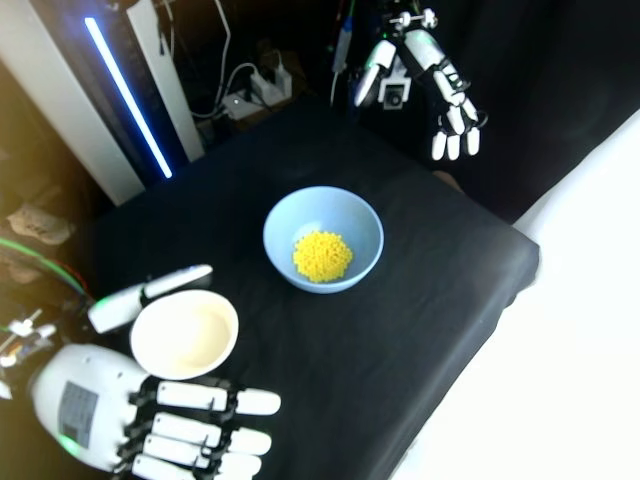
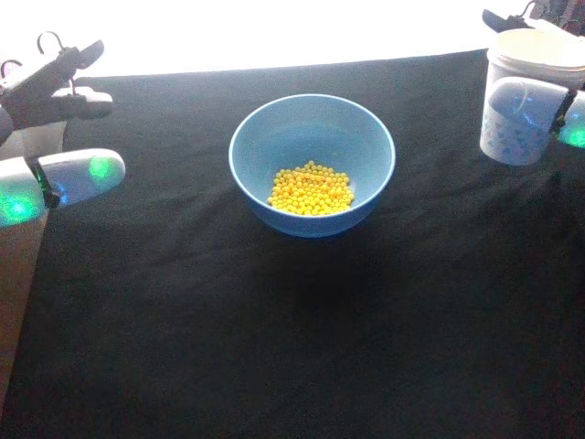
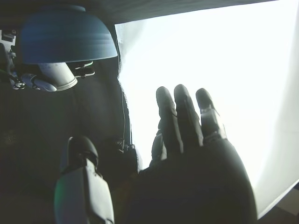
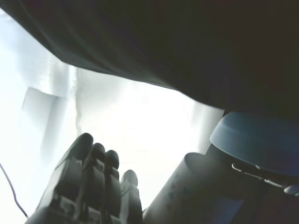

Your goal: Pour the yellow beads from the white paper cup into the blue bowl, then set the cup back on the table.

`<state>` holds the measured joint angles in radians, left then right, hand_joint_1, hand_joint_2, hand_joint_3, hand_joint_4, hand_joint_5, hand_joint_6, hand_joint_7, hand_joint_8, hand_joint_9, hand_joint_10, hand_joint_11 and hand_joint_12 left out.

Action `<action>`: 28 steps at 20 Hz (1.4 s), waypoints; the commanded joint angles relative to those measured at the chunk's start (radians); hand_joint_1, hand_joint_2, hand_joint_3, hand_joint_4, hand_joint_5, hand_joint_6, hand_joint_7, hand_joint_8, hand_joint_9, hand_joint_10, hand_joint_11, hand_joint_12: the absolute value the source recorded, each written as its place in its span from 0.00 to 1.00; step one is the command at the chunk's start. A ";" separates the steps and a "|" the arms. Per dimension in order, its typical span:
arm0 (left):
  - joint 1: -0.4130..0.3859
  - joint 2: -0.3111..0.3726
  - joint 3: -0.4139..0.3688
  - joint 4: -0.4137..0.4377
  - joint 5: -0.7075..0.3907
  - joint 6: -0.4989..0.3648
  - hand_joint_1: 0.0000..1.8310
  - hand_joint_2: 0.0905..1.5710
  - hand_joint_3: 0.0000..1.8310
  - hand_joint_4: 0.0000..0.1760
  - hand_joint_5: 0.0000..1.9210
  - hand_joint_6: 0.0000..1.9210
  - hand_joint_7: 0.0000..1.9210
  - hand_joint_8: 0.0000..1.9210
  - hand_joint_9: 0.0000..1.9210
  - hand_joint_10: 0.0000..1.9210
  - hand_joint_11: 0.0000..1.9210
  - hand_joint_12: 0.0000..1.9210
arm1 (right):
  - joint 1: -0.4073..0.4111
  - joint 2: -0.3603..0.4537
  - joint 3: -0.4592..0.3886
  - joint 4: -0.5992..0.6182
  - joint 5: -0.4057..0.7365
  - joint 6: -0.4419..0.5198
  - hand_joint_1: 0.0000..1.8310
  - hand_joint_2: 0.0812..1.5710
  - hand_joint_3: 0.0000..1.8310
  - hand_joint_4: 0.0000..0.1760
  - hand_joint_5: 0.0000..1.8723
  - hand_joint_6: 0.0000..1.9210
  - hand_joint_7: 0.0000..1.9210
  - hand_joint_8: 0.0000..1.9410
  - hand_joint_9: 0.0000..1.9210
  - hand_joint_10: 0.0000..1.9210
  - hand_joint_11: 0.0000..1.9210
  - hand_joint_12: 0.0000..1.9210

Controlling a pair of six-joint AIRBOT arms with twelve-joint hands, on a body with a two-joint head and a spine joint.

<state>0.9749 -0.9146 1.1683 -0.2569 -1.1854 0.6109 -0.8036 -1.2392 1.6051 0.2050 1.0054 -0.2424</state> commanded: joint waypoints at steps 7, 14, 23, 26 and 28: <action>0.027 0.001 -0.004 -0.026 -0.130 -0.012 0.15 0.60 0.00 0.35 0.03 0.00 0.30 0.00 0.23 0.00 0.00 0.23 | -0.058 -0.082 0.086 0.047 0.155 -0.002 0.00 0.59 0.00 1.00 0.08 0.00 0.13 0.00 0.09 0.00 0.00 0.27; 0.039 0.001 -0.008 -0.026 -0.134 -0.012 0.14 0.60 0.00 0.43 0.04 0.00 0.31 0.00 0.23 0.00 0.02 0.16 | -0.103 -0.115 0.101 0.057 0.157 -0.002 0.00 0.63 0.00 1.00 0.04 0.00 0.02 0.00 0.08 0.00 0.00 0.32; 0.040 -0.003 -0.008 -0.026 -0.133 -0.011 0.17 0.60 0.00 0.46 0.04 0.00 0.30 0.00 0.24 0.00 0.00 0.21 | -0.103 -0.092 0.076 0.014 0.156 0.008 0.25 0.33 0.00 1.00 0.00 0.00 0.07 0.00 0.08 0.00 0.00 0.28; 0.040 -0.003 -0.008 -0.026 -0.135 -0.011 0.18 0.60 0.00 0.50 0.04 0.00 0.30 0.00 0.22 0.00 0.00 0.19 | -0.103 -0.064 0.048 0.014 0.156 0.008 0.26 0.31 0.00 1.00 0.00 0.00 0.01 0.00 0.02 0.00 0.00 0.21; 0.040 -0.004 -0.008 -0.026 -0.137 -0.011 0.19 0.60 0.00 0.48 0.03 0.00 0.29 0.00 0.22 0.00 0.00 0.21 | -0.103 -0.045 0.032 0.012 0.157 0.008 0.26 0.30 0.00 1.00 0.00 0.00 0.00 0.00 0.00 0.00 0.00 0.19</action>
<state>1.0180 -0.9188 1.1591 -0.2661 -1.1942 0.6064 -0.9096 -1.2888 1.6321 0.1886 1.0431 -0.2413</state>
